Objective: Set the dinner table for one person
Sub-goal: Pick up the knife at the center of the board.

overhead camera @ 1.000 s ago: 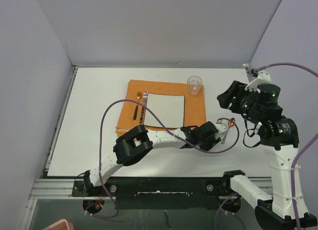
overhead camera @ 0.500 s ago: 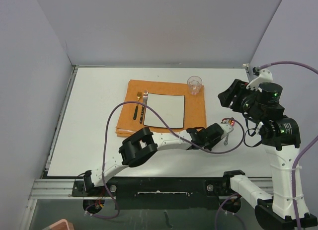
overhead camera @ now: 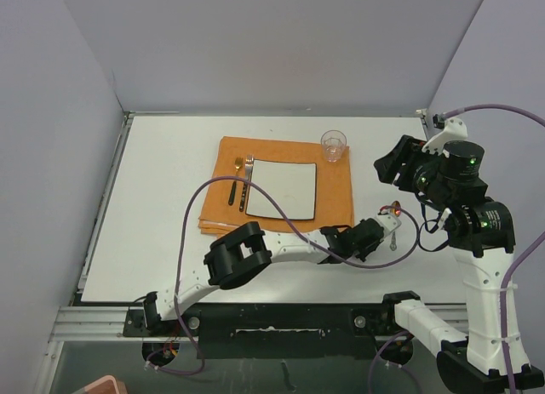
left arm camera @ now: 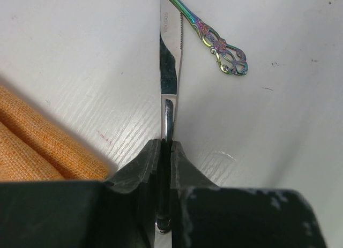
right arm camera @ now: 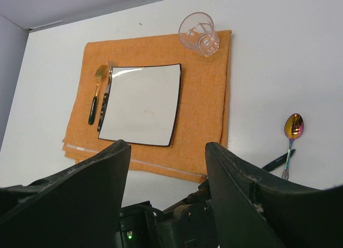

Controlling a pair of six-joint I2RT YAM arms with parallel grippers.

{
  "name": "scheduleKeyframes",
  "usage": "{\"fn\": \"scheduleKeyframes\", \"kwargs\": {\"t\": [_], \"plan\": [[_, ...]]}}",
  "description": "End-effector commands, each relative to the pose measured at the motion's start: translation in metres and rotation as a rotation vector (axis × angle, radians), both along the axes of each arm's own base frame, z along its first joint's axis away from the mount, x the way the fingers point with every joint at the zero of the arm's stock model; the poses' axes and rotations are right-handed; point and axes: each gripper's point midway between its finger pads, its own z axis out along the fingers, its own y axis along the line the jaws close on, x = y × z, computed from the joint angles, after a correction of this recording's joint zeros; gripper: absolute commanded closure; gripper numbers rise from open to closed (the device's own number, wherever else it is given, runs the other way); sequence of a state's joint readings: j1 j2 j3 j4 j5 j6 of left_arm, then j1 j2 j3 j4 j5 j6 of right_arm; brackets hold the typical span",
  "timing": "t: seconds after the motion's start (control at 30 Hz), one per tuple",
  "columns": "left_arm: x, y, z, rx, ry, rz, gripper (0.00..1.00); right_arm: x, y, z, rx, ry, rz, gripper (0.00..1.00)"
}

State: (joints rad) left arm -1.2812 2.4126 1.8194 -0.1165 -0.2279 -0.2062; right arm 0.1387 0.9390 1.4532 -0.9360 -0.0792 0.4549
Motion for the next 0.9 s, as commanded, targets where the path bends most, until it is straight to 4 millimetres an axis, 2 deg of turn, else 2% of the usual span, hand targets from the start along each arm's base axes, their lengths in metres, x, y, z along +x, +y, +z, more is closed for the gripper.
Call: {"fn": "scheduleKeyframes", "kwargs": {"t": [0.0,0.43,0.87], "plan": [[-0.056,0.127,-0.123,0.52,0.197,-0.014,1.0,0.004,-0.001,0.018,-0.005,-0.069,-0.002,0.41],[-0.023,0.113,-0.021,0.355,0.067,0.052,1.0,0.005,0.003,0.016,0.006,-0.066,0.008,0.41],[-0.005,0.102,0.039,0.22,0.004,0.089,1.0,0.003,0.005,0.014,0.009,-0.064,0.013,0.41]]}}
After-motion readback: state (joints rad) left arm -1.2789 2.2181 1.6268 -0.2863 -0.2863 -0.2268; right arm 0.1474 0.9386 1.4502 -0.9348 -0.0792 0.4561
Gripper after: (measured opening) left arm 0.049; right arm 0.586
